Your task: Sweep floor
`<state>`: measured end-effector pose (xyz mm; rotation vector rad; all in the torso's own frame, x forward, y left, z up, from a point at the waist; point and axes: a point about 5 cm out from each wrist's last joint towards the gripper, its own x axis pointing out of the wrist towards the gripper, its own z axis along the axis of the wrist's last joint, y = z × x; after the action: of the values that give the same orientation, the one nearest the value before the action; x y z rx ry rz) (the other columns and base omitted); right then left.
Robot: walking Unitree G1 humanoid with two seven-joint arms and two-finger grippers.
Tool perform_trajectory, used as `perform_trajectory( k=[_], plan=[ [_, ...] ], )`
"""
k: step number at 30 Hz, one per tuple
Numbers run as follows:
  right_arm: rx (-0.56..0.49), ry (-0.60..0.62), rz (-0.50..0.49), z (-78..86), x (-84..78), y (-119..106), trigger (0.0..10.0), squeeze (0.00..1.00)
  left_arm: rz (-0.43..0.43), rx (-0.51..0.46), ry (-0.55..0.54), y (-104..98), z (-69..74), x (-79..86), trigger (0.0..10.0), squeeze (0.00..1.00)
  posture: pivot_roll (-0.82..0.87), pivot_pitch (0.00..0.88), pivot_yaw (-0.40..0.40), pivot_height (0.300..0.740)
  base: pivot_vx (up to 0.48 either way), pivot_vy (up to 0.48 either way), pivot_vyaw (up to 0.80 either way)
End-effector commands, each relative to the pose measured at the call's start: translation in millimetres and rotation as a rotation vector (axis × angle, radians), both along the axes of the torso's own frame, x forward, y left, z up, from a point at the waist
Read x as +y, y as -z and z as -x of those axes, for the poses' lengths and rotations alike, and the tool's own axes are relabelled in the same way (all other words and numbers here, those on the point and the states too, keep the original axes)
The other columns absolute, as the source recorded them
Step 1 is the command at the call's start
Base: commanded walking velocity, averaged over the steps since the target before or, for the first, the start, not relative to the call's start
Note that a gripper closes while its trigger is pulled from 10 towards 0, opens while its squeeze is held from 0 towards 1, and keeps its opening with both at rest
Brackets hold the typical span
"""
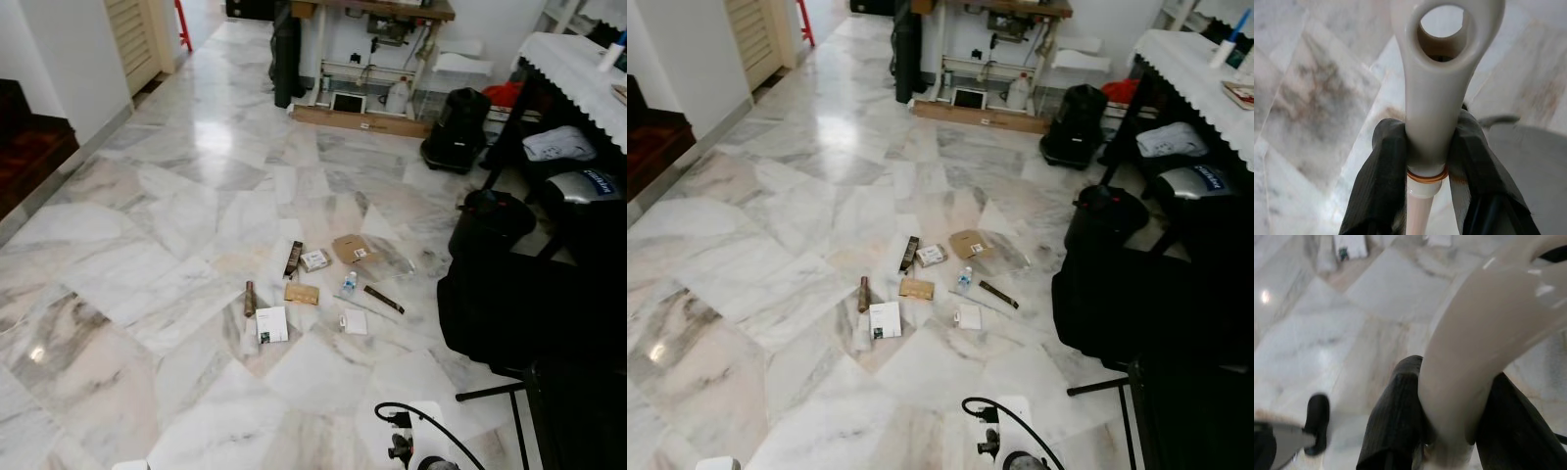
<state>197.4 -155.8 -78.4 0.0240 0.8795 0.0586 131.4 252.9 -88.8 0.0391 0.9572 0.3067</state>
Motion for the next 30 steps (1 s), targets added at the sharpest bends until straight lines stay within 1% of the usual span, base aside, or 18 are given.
perform_trajectory(
  k=[1, 8, 10, 11, 14, 20, 21, 23, 24, 25, 26, 27, 29, 30],
  plan=[
    [-0.084, 0.01, -0.035, -17.6, 7.3, -10.7, 10.0, 0.0, 0.016, -0.033, -0.018, 0.3, 1.0, -3.2, 10.0, 0.0, 0.02, 0.0, -0.096, 0.74, 0.0, 0.0, 0.0],
    [-0.155, -0.071, 0.005, -35.2, 11.2, -22.4, 10.0, 0.0, 0.01, -0.045, -0.01, -0.2, 0.7, -3.5, 10.0, 0.0, 0.02, 0.009, -0.099, 0.74, 0.0, 0.0, 0.0],
    [-0.156, -0.084, 0.018, -35.5, 11.0, -22.6, 10.0, 0.0, 0.01, -0.043, -0.007, -0.1, 0.8, -3.6, 10.0, 0.0, 0.02, 0.009, -0.1, 0.74, 0.0, 0.0, 0.0],
    [-0.149, -0.119, 0.066, -35.0, 9.7, -22.0, 10.0, 0.0, 0.005, -0.036, 0.003, 0.1, 1.2, -3.7, 10.0, 0.0, 0.02, 0.012, -0.1, 0.74, 0.0, 0.0, 0.0],
    [-0.137, -0.151, 0.117, -32.8, 6.9, -20.3, 10.0, 0.0, -0.003, -0.027, 0.018, 0.4, 1.4, -3.9, 10.0, 0.0, 0.02, 0.014, -0.102, 0.74, 0.0, 0.0, 0.0],
    [-0.111, -0.18, 0.171, -25.9, 0.8, -15.8, 10.0, 0.0, -0.034, 0.005, 0.041, 1.3, 2.7, -3.6, 10.0, 0.0, 0.02, 0.019, -0.106, 0.74, 0.0, 0.0, 0.0],
    [-0.093, -0.19, 0.231, -23.5, -4.9, -14.1, 10.0, 0.0, -0.05, 0.013, 0.053, 1.3, 2.7, -3.3, 10.0, 0.0, 0.02, 0.021, -0.108, 0.74, 0.0, 0.0, 0.0],
    [-0.088, -0.187, 0.288, -23.3, -11.1, -14.2, 10.0, 0.0, -0.065, 0.017, 0.057, 1.3, 2.8, -3.1, 10.0, 0.0, 0.02, 0.021, -0.11, 0.74, 0.0, 0.0, 0.0],
    [-0.095, -0.174, 0.319, -25.1, -14.9, -15.6, 10.0, 0.0, -0.07, 0.015, 0.053, 1.2, 2.9, -3.0, 10.0, 0.0, 0.02, 0.022, -0.111, 0.74, 0.0, 0.0, 0.0],
    [-0.123, -0.141, 0.361, -30.5, -21.2, -20.1, 10.0, 0.0, -0.085, 0.008, 0.047, 0.7, 2.7, -2.5, 10.0, 0.0, 0.02, 0.025, -0.112, 0.74, 0.0, 0.0, 0.0],
    [-0.123, -0.141, 0.361, -30.5, -21.2, -20.1, 10.0, 0.0, -0.085, 0.008, 0.047, 0.7, 2.7, -2.5, 10.0, 0.0, 0.02, 0.025, -0.112, 0.74, 0.0, 0.0, 0.0],
    [-0.162, -0.107, 0.394, -37.1, -26.6, -25.9, 10.0, 0.0, -0.104, 0.0, 0.04, 0.0, 2.6, -1.9, 10.0, 0.0, 0.02, 0.027, -0.113, 0.74, 0.0, 0.0, 0.0],
    [-0.196, -0.097, 0.416, -42.6, -28.8, -30.7, 10.0, 0.0, -0.116, -0.007, 0.031, -0.4, 2.6, -1.5, 10.0, 0.0, 0.02, 0.027, -0.113, 0.74, 0.0, 0.0, 0.0],
    [-0.236, -0.091, 0.423, -48.7, -28.7, -36.0, 10.0, 0.0, -0.138, -0.016, 0.032, -1.3, 2.1, -0.7, 10.0, 0.0, 0.01, 0.027, -0.113, 0.74, 0.0, 0.0, 0.0]
  ],
)
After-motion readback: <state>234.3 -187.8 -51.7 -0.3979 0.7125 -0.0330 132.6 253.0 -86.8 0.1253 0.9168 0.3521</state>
